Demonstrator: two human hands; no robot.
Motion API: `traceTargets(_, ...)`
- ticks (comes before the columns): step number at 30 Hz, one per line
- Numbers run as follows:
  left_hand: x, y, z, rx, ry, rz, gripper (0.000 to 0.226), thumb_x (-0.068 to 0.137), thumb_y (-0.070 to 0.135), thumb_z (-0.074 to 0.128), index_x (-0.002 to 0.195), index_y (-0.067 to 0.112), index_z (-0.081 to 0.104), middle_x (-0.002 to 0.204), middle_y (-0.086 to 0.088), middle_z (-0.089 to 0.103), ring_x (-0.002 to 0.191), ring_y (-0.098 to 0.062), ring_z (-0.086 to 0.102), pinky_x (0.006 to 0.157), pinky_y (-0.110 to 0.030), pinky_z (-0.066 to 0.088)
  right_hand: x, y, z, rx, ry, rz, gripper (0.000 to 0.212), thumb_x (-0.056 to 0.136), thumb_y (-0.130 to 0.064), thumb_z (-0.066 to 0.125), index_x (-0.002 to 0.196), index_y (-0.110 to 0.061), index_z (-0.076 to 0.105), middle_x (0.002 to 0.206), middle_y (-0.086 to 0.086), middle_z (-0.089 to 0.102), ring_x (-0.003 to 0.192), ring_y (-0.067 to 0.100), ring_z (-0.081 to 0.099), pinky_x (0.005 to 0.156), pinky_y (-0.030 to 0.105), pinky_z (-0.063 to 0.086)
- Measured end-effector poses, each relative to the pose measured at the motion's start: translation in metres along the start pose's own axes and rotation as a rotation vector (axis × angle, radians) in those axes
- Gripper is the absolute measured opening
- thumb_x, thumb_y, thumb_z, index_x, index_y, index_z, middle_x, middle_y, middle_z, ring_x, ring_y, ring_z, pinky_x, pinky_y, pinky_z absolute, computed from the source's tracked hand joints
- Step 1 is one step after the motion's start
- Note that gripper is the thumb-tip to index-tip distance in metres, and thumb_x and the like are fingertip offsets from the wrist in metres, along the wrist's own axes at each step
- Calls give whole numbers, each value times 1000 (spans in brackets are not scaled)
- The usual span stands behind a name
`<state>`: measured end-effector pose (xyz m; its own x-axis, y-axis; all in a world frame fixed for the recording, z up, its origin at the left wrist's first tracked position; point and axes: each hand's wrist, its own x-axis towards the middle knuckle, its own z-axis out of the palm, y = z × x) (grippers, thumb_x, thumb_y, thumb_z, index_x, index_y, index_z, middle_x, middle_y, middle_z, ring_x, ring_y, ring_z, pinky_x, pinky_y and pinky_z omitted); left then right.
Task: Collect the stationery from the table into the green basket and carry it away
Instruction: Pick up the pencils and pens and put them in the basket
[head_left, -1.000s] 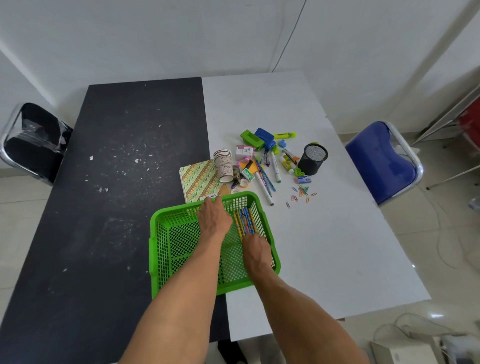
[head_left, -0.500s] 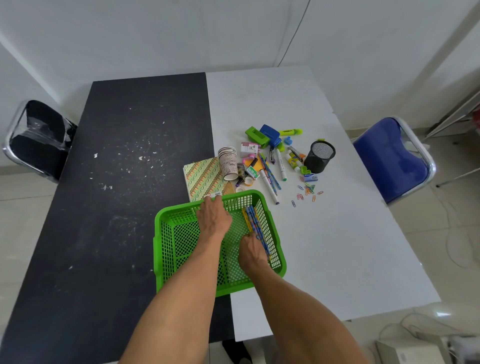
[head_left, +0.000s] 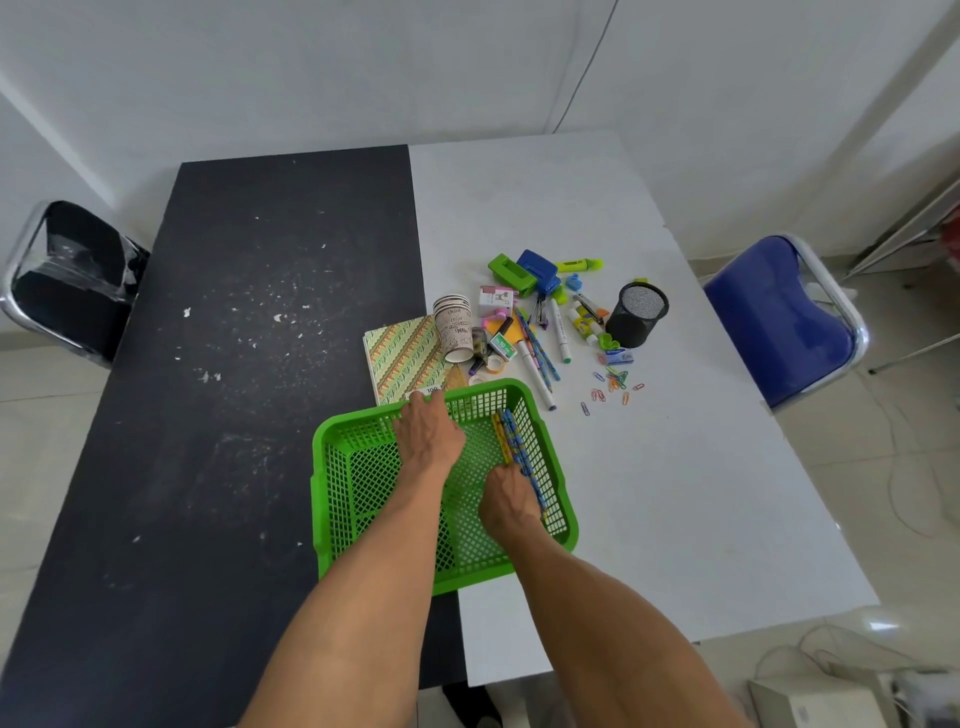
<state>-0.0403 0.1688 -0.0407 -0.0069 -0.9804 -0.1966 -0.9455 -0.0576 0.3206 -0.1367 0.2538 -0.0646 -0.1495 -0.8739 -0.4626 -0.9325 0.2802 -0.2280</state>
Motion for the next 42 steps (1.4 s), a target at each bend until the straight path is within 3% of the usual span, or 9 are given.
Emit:
traceTargets(9,-1,1,-1,-6,9,-4,47,90,18,62,135,11,47,131,-14,49,118,-27,52,102,-44,44,-2,-1,-3,-51,-3,-69,29,95,-10,48,122,-1,53,122,16,56,106,22,61,86,29,50)
traceTargets(19,-1,6,-2,4,6,-9,48,90,18,62,135,12,47,132,-14,48,118,-28,51,101,-46,44,-2,0,-8,76,12,-77,27,91,0,48,118,-1,54,118,14,57,99,23,61,84,30,51)
traceTargets(23,5,20,-8,-9,32,27,50,91,19,61,138,16,44,127,-11,50,114,-26,52,97,-41,46,10,-4,-34,177,149,-155,27,88,4,42,111,-2,54,109,15,57,91,29,57,82,41,51)
traceTargets(26,14,40,-14,-14,67,55,37,90,17,59,127,14,51,121,-11,52,109,-28,53,93,-42,46,28,0,-64,244,297,-198,20,88,0,45,104,0,57,101,18,58,89,34,56,78,42,48)
traceTargets(31,33,72,-13,-21,107,102,41,92,19,58,131,11,50,125,-11,52,111,-28,53,94,-42,46,65,24,-102,402,423,-53,28,85,1,45,106,3,62,105,21,62,96,37,58,78,39,46)
traceTargets(37,69,99,5,-7,113,133,39,93,19,57,131,11,51,124,-9,54,112,-24,53,94,-37,46,122,73,-107,404,285,120,29,85,3,46,104,-3,67,103,18,64,92,35,61,64,29,39)
traceTargets(42,89,106,21,-6,119,112,40,94,21,57,133,13,51,126,-7,54,115,-23,53,96,-37,43,157,89,-99,251,168,103,29,91,-7,51,119,-8,58,113,13,58,105,29,56,81,38,52)
